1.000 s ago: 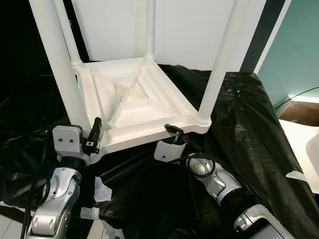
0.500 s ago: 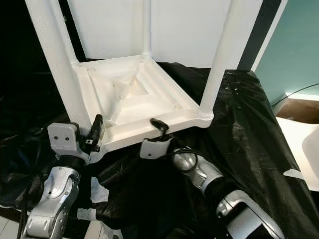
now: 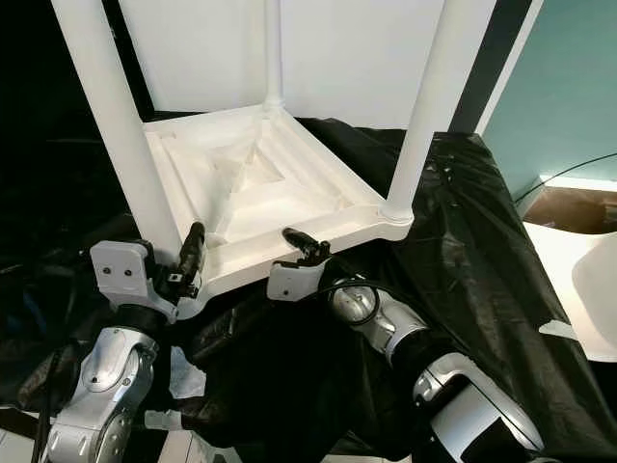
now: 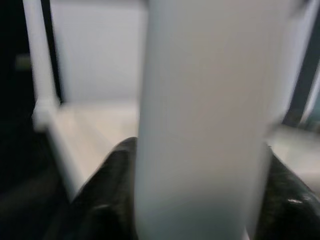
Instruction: Building children table
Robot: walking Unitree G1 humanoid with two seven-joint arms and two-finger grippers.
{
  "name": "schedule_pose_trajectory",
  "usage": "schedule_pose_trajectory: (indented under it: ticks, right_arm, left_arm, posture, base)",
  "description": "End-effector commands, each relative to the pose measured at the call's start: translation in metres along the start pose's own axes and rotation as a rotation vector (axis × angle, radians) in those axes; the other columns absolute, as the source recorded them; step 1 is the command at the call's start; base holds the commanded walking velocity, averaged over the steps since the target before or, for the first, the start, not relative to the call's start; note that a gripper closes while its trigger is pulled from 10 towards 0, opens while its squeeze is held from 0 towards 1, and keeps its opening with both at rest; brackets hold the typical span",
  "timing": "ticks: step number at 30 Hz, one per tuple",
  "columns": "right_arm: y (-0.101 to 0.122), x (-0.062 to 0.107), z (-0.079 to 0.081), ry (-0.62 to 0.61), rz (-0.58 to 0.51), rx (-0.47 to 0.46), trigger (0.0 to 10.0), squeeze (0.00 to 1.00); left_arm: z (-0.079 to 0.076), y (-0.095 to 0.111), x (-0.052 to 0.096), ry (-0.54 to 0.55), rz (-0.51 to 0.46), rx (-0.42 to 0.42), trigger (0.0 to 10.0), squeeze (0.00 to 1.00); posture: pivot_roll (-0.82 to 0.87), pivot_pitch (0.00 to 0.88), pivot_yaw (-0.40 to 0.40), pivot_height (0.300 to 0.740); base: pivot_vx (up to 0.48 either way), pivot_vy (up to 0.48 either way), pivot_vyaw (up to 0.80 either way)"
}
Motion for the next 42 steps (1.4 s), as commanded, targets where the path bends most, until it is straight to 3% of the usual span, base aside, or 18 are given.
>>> schedule_pose_trajectory:
  ticks: [1,6,7,9,10,16,20,21,22,23,24,26,27,29,30,32,34,42]
  right_arm:
    - [0.001,-0.001,-0.001,-0.026,0.006,-0.034,0.0,0.00]
    - [-0.003,-0.002,-0.003,-0.044,0.027,-0.040,0.0,0.00]
    - [-0.006,-0.002,-0.004,-0.053,0.041,-0.041,0.0,0.00]
    - [-0.007,-0.003,-0.005,-0.065,0.053,-0.038,0.0,0.00]
    - [-0.010,-0.003,-0.008,-0.090,0.070,-0.031,0.0,0.00]
    - [-0.013,-0.003,-0.012,-0.119,0.082,-0.017,0.0,0.00]
    - [-0.012,-0.005,-0.015,-0.148,0.081,0.048,0.0,0.00]
    - [-0.012,-0.005,-0.016,-0.156,0.085,0.064,1.3,0.00]
    - [-0.011,-0.005,-0.016,-0.159,0.086,0.058,5.1,0.00]
    - [-0.011,-0.005,-0.016,-0.159,0.086,0.058,5.1,0.00]
    - [-0.011,-0.006,-0.016,-0.166,0.088,0.048,3.2,0.00]
    - [-0.010,-0.006,-0.016,-0.173,0.093,0.033,4.2,0.00]
    - [-0.010,-0.006,-0.015,-0.174,0.096,0.030,2.7,0.00]
    - [-0.010,-0.006,-0.015,-0.174,0.096,0.030,2.7,0.00]
    - [-0.011,-0.006,-0.015,-0.175,0.100,0.017,0.0,0.00]
    - [-0.013,-0.006,-0.015,-0.177,0.109,0.005,0.0,0.00]
    - [-0.019,-0.005,-0.017,-0.186,0.137,-0.014,0.0,0.00]
    - [-0.029,-0.005,-0.018,-0.188,0.186,-0.034,0.0,0.00]
  left_arm:
    - [-0.024,0.014,-0.001,-0.186,-0.052,-0.003,10.0,1.00]
    - [-0.024,0.016,-0.001,-0.173,-0.065,0.018,10.0,1.00]
    - [-0.026,0.019,-0.002,-0.179,-0.074,0.088,10.0,0.00]
    - [-0.029,0.020,0.002,-0.204,-0.058,0.182,10.0,0.00]
    - [-0.034,0.015,0.017,-0.276,0.017,0.303,10.0,0.00]
    - [-0.030,-0.002,0.043,-0.304,0.131,0.379,10.0,0.00]
    - [-0.008,-0.029,0.061,-0.184,0.200,0.367,10.0,0.00]
    - [-0.005,-0.035,0.064,-0.164,0.213,0.361,10.0,0.00]
    - [-0.002,-0.039,0.062,-0.137,0.209,0.354,10.0,0.00]
    - [-0.002,-0.039,0.062,-0.137,0.209,0.354,10.0,0.00]
    - [0.002,-0.041,0.059,-0.103,0.198,0.355,10.0,0.00]
    - [0.012,-0.046,0.058,-0.042,0.198,0.347,10.0,0.00]
    - [0.016,-0.049,0.060,-0.021,0.207,0.339,10.0,0.00]
    - [0.016,-0.049,0.060,-0.021,0.207,0.339,10.0,0.00]
    - [0.024,-0.051,0.063,0.024,0.198,0.325,10.0,0.00]
    - [0.032,-0.050,0.067,0.060,0.169,0.350,10.0,0.00]
    - [0.045,-0.035,0.075,0.110,0.047,0.472,10.0,0.00]
    - [0.045,-0.016,0.079,0.043,-0.059,0.504,10.0,0.00]
  posture:
    - [0.16,0.000,-0.017,0.740]
    - [0.15,0.000,-0.010,0.740]
    - [0.15,0.000,-0.009,0.740]
    - [0.15,0.000,-0.005,0.740]
    - [0.15,0.000,-0.004,0.740]
    - [0.15,0.000,-0.003,0.740]
    - [0.15,0.000,-0.002,0.740]
    - [0.16,0.000,-0.009,0.740]
    - [0.16,0.000,-0.009,0.740]
    - [0.16,0.000,-0.009,0.740]
    - [0.17,0.000,-0.011,0.740]
    - [0.17,0.000,-0.011,0.740]
    - [0.17,0.000,-0.011,0.740]
    - [0.17,0.000,-0.011,0.740]
    - [0.17,0.000,-0.011,0.740]
    - [0.15,0.000,-0.006,0.740]
    - [0.15,0.000,-0.006,0.740]
    - [0.15,0.000,-0.010,0.740]
  base:
    - [0.000,0.000,0.00]
    - [0.000,0.000,0.00]
    - [0.000,0.000,0.00]
    - [0.000,0.000,0.00]
    - [0.000,0.000,0.00]
    - [0.000,0.000,0.00]
    - [0.000,0.000,0.00]
    - [0.000,0.000,0.00]
    - [0.000,0.000,0.00]
    - [0.000,0.000,0.00]
    - [0.000,0.000,0.00]
    - [0.000,0.000,0.00]
    - [0.000,0.000,0.00]
    - [0.000,0.000,0.00]
    - [0.000,0.000,0.00]
    - [0.000,0.000,0.00]
    - [0.000,0.000,0.00]
    - [0.000,0.000,0.00]
Point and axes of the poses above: a point about 5 cm out from each wrist's last joint towards the gripper, its own x axis pointing back from the gripper into the wrist, its own y axis along the axis of the wrist's last joint, z = x × y, the point moved 4 cm from there along -x, pointing out of the wrist towards the gripper, and after that the axes turned 14 degrees about x, right-handed, at the moved point
